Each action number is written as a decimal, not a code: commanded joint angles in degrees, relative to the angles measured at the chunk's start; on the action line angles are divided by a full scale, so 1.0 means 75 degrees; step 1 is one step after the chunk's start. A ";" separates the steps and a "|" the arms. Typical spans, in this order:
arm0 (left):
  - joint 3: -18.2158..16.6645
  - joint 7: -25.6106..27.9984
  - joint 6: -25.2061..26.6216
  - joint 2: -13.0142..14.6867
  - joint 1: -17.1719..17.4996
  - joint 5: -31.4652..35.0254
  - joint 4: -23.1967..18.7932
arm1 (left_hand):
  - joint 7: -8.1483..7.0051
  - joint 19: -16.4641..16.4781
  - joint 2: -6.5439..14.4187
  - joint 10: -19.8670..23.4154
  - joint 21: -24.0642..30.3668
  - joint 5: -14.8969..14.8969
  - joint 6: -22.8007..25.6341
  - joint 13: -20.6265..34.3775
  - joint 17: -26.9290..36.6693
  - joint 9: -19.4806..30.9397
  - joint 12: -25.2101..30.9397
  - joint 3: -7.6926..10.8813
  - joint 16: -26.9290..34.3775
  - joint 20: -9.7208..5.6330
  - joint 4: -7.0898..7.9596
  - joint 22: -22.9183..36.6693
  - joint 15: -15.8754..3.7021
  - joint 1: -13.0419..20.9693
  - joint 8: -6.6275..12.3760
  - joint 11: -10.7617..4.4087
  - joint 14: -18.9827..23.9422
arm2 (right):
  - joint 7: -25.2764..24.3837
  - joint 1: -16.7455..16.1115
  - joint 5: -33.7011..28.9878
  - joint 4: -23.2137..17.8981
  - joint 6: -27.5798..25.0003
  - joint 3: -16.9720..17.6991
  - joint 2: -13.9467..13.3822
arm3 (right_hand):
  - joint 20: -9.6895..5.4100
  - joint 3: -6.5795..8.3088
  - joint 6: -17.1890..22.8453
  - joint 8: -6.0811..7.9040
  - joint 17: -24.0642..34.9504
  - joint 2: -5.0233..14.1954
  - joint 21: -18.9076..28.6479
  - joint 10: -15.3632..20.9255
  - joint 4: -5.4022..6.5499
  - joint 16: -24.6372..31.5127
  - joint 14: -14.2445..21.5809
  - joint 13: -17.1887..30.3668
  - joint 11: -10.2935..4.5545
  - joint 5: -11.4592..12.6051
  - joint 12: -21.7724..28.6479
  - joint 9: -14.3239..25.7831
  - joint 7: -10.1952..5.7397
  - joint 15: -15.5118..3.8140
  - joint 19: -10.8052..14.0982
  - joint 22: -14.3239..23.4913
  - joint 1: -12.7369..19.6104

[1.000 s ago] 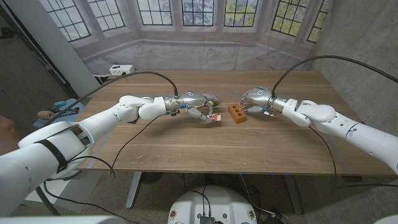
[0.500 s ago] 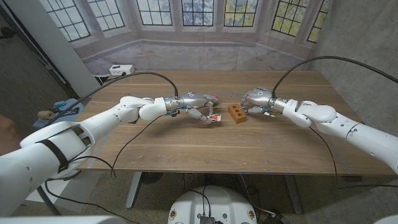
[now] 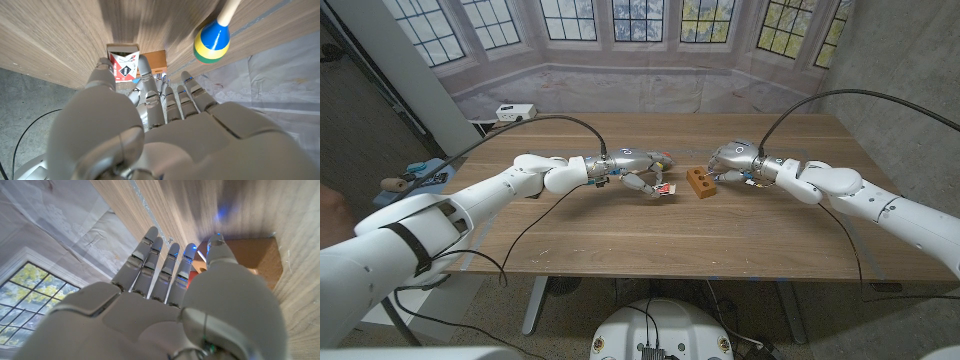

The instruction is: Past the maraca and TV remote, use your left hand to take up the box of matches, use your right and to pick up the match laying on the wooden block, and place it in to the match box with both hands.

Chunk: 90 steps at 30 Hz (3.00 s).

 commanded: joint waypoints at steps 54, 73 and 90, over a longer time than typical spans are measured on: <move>0.0424 0.0554 -0.0250 -0.0190 -0.0349 0.0066 0.0734 | -0.0082 0.0047 0.0246 0.0051 -0.0001 0.0071 0.0032 0.0021 0.0025 -0.0008 -0.0013 -0.0055 0.0003 -0.0040 -0.0005 0.0044 -0.0016 0.0185 0.0084 -0.0017 0.0058 | 0.0517 -0.0032 0.0219 -0.0306 -0.0066 0.0166 0.0026 | -0.0427 -0.0122 0.0243 0.0027 0.0110 0.0006 0.0043 0.0311 0.0030 0.0150 0.0264 0.0069 -0.0031 0.0070 0.0066 0.0053 0.0006 -0.1241 0.0197 0.0030 0.0276; 0.0579 0.0776 -0.0324 -0.0291 -0.0485 0.0112 0.1032 | -0.0057 0.0045 0.0244 0.0050 -0.0001 0.0068 0.0018 0.0021 0.0027 -0.0015 -0.0016 -0.0076 0.0001 -0.0038 0.0005 0.0044 -0.0018 0.0172 0.0091 -0.0019 0.0055 | 0.0562 -0.0090 0.0283 -0.0337 -0.0112 0.0198 0.0052 | -0.0435 -0.0158 0.0483 0.0079 0.0140 0.0039 0.0072 0.0577 0.0033 0.0242 0.0465 0.0082 -0.0029 0.0080 0.0133 0.0060 0.0005 -0.1254 0.0297 0.0034 0.0374; 0.0601 0.0758 -0.0270 -0.0262 -0.0451 0.0074 0.0935 | -0.0056 0.0042 0.0260 0.0048 -0.0001 0.0069 0.0014 0.0021 0.0027 -0.0006 -0.0018 -0.0084 0.0002 -0.0036 0.0006 0.0044 -0.0018 0.0180 0.0113 -0.0021 0.0057 | 0.0482 -0.0219 0.0279 -0.0444 -0.0122 0.0251 -0.0005 | -0.0456 -0.0158 0.0600 0.0100 0.0132 0.0063 0.0079 0.0692 0.0025 0.0253 0.0552 0.0089 -0.0053 0.0087 0.0154 0.0062 -0.0029 -0.1270 0.0330 0.0036 0.0448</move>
